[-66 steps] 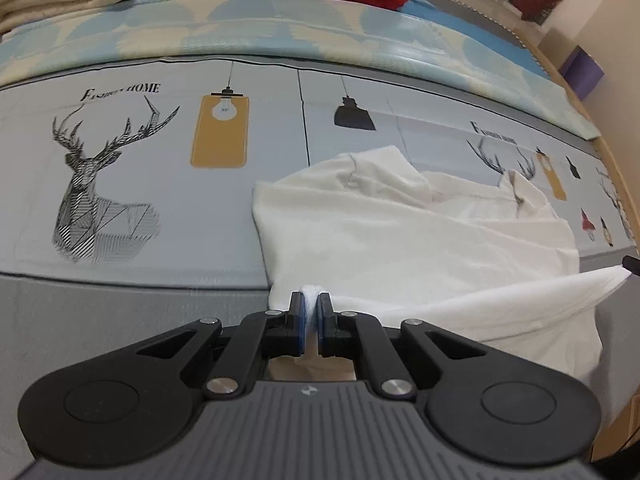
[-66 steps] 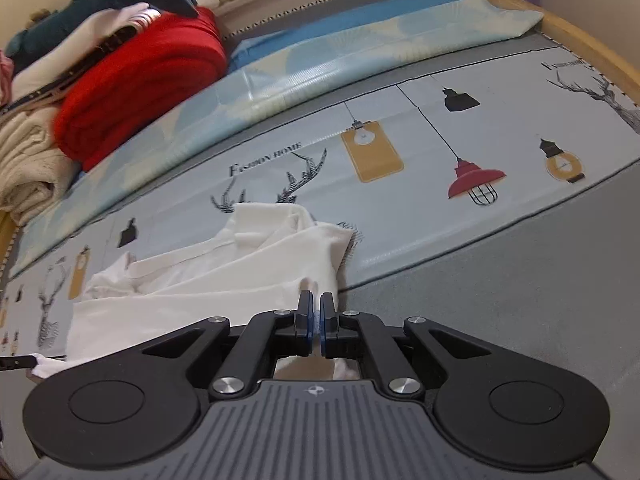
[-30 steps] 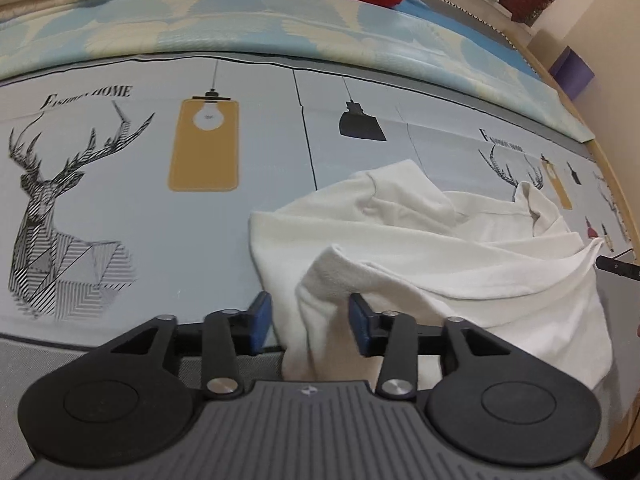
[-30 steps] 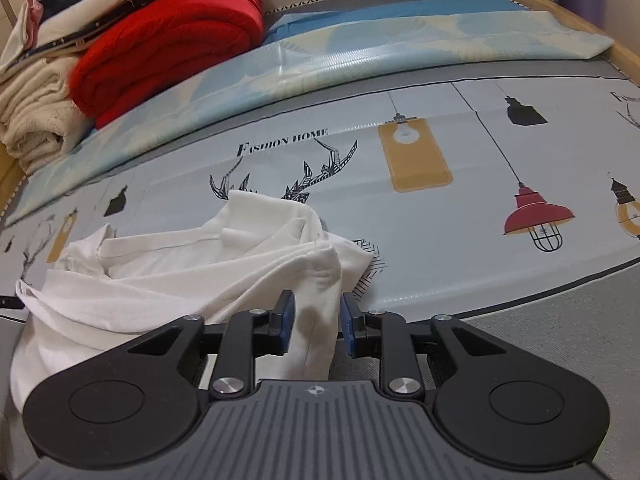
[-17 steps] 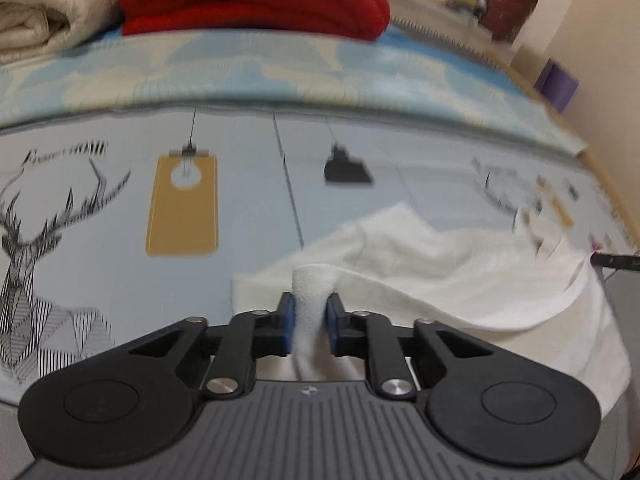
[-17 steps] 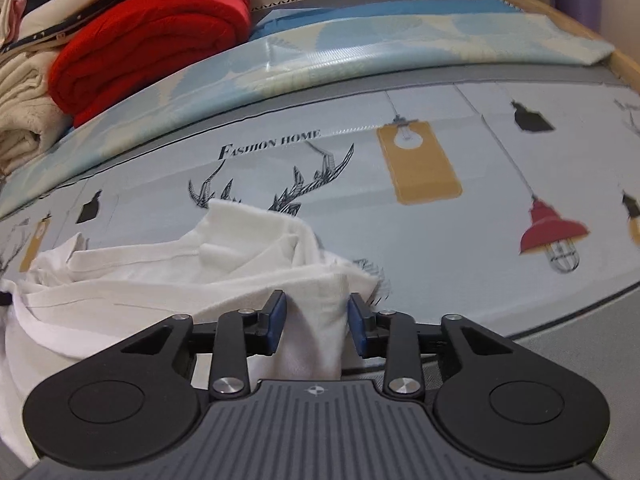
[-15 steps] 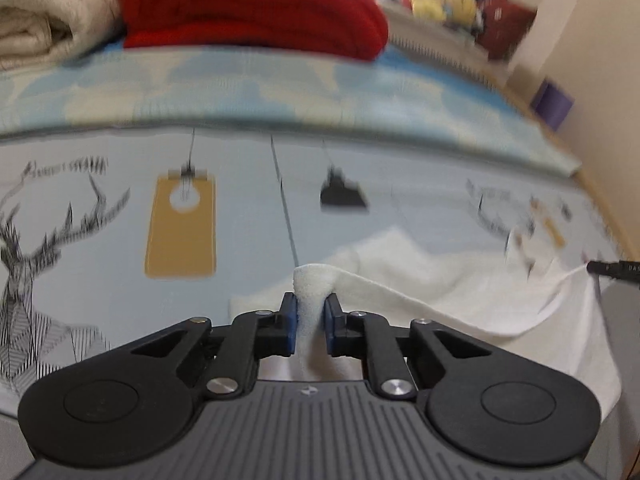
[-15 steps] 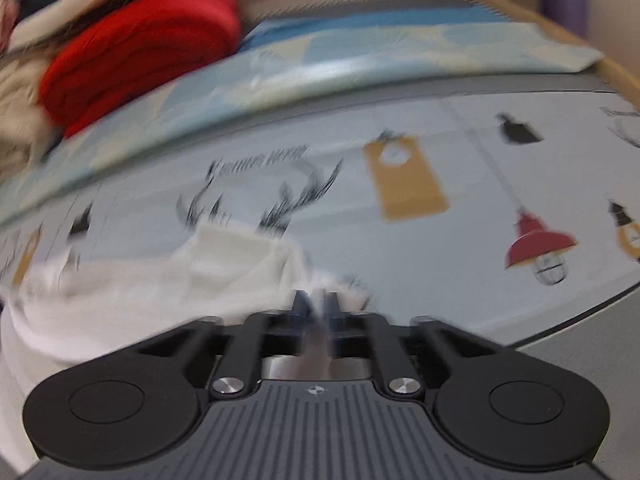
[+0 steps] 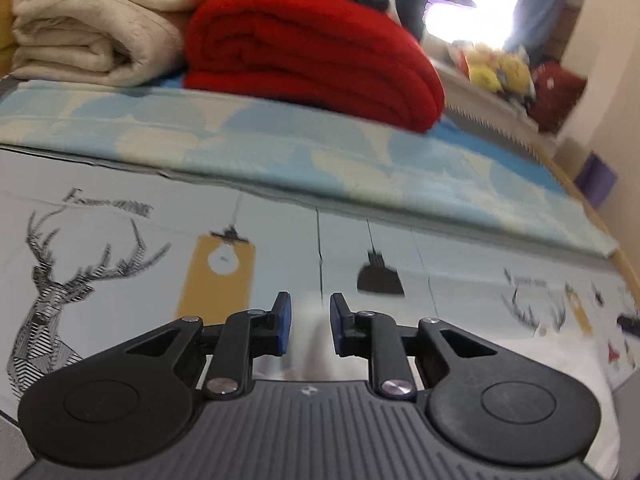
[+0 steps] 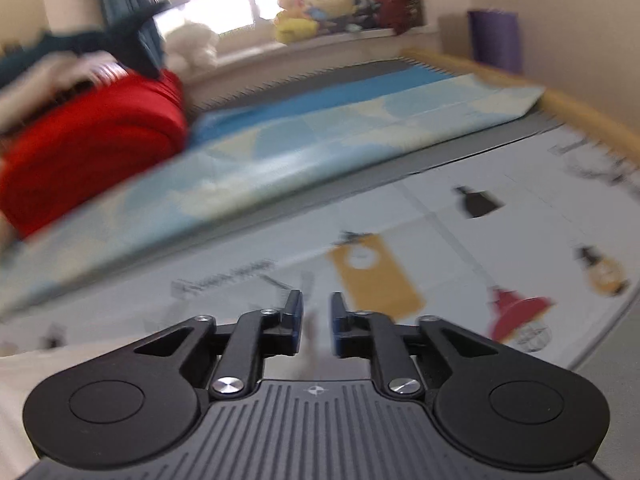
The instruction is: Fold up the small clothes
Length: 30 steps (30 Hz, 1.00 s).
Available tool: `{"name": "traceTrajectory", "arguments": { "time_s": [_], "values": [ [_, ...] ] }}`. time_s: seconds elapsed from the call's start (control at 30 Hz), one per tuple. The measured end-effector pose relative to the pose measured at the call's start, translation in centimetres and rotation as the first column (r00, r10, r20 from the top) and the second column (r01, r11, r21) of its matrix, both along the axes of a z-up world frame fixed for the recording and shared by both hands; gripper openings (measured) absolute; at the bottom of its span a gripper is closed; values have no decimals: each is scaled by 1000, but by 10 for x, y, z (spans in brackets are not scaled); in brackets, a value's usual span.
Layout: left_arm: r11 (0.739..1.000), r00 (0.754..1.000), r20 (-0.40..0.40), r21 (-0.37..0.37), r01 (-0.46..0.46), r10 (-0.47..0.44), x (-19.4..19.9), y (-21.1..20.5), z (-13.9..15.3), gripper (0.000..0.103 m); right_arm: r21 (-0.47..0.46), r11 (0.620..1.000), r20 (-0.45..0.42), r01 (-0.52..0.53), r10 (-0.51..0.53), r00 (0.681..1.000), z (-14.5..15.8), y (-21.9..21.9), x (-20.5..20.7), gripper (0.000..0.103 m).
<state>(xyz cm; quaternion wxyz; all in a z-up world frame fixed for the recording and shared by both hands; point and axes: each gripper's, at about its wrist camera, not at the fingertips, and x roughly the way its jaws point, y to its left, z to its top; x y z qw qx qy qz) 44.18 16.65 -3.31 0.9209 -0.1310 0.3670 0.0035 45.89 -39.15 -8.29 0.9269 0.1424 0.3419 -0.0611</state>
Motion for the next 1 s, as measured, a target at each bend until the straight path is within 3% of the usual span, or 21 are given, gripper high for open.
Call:
{"name": "traceTrajectory", "arguments": {
  "time_s": [0.1, 0.2, 0.3, 0.4, 0.5, 0.57, 0.83, 0.9, 0.97, 1.0],
  "values": [
    [996, 1000, -18, -88, -18, 16, -9, 19, 7, 25, 52, 999, 29, -12, 10, 1000, 9, -4, -9, 35],
    [985, 990, -126, -172, 32, -55, -19, 29, 4, 25, 70, 996, 18, -56, 55, 998, 22, -5, -22, 40],
    [963, 937, -295, -243, 114, -185, -36, 28, -14, 25, 118, 982, -65, -149, 157, 985, 25, -3, -37, 43],
    [950, 882, -371, -221, 219, -289, -64, 22, -27, 27, 183, 951, -182, -251, 283, 942, 14, 2, -58, 46],
    [934, 860, -375, -222, 279, -346, -84, 20, -30, 28, 210, 923, -283, -322, 373, 884, -5, 8, -80, 49],
    [931, 850, -385, -214, 297, -360, -94, 18, -36, 28, 177, 922, -345, -345, 386, 855, -18, 13, -94, 49],
    [920, 828, -402, -180, 347, -391, -117, 4, -50, 26, 180, 920, -415, -349, 393, 821, -37, 12, -127, 49],
    [919, 823, -410, -172, 354, -394, -117, 1, -53, 7, 156, 920, -417, -359, 391, 821, -37, 16, -131, 49],
    [915, 817, -412, -151, 374, -402, -118, -5, -50, 6, 140, 923, -397, -359, 384, 834, -36, 16, -131, 37],
    [915, 818, -411, -151, 375, -403, -118, -6, -46, 5, 153, 923, -392, -352, 384, 836, -35, 15, -132, 11]
  ]
}}
